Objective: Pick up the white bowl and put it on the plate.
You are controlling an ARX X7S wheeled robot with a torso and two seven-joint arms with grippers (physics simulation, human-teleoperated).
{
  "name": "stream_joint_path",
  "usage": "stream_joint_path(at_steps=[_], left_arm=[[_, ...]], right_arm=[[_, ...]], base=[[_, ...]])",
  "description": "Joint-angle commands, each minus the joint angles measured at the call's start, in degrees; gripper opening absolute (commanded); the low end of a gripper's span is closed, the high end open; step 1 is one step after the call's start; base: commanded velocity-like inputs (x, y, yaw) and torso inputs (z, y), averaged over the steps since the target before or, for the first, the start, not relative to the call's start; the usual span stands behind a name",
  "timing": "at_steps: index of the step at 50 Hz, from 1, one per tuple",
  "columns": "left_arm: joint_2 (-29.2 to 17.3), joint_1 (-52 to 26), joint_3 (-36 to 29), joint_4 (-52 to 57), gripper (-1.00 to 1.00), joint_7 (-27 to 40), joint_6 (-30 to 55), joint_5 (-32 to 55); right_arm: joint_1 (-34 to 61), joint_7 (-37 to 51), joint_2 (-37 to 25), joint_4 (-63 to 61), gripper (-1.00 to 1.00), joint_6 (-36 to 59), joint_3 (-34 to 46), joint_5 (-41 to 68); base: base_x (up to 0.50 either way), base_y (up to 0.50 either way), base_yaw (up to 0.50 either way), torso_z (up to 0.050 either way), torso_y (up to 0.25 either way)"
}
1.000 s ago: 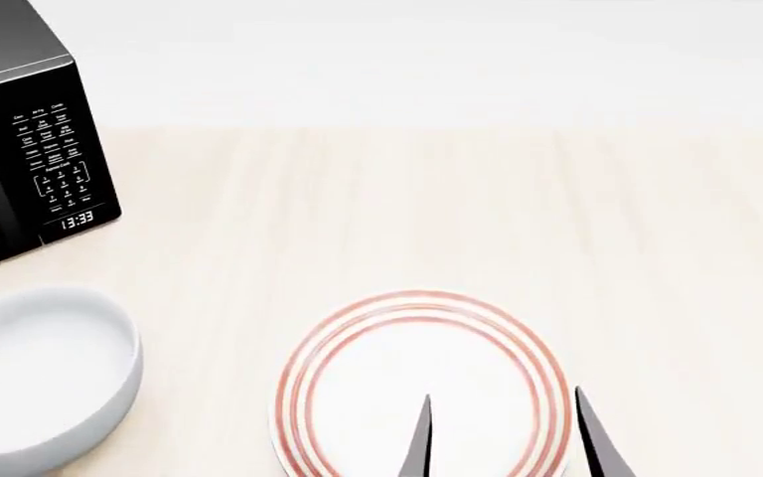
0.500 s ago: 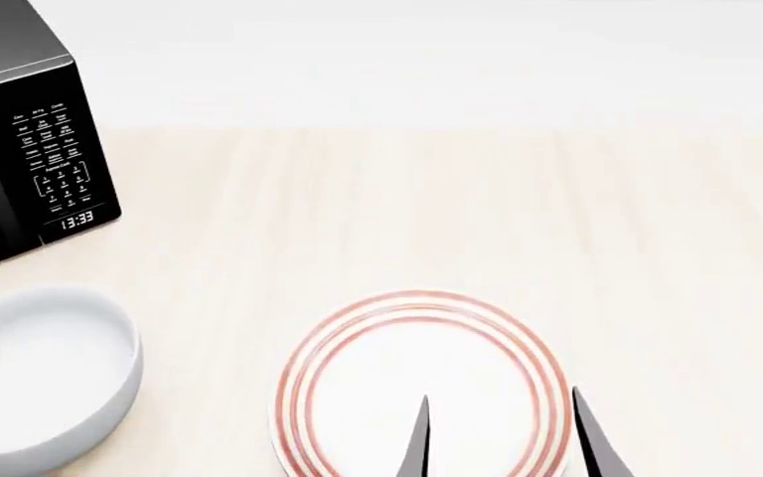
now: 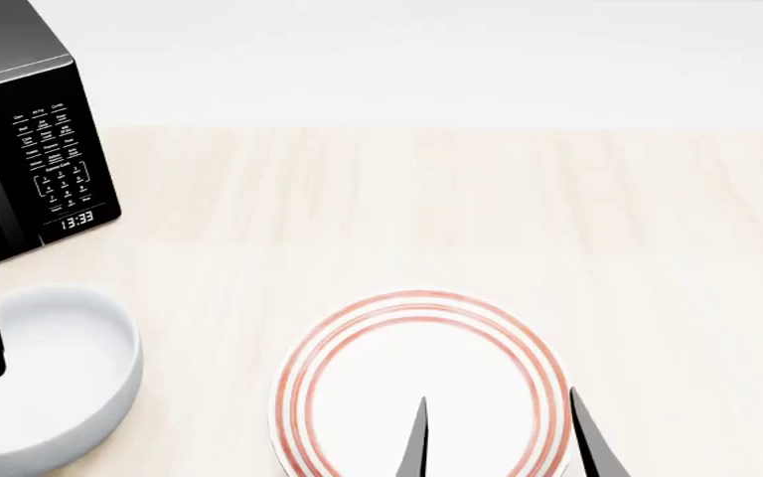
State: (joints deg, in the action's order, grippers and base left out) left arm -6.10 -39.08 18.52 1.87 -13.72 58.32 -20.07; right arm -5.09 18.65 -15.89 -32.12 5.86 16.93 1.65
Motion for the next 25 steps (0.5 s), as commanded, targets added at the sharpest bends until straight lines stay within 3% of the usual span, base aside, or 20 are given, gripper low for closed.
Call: stream_joint_path(at_steps=[1,25], left_arm=[[0.92,-0.18,2.2,-4.18,1.0,0.1,-3.67,1.38],[1.44,1.43,2.41,-5.93,1.0,2.04,-5.82,3.7]], right_arm=[[0.45,-1.26,0.76,0.88,1.0,-0.53,-0.97,-0.67],[0.47,-0.51,0.14,0.85,1.0,-0.62,-0.41,-0.37]], base=[[0.0,0.0,0.0,0.0,0.0],[0.0,0.0,0.0,0.0,0.0]])
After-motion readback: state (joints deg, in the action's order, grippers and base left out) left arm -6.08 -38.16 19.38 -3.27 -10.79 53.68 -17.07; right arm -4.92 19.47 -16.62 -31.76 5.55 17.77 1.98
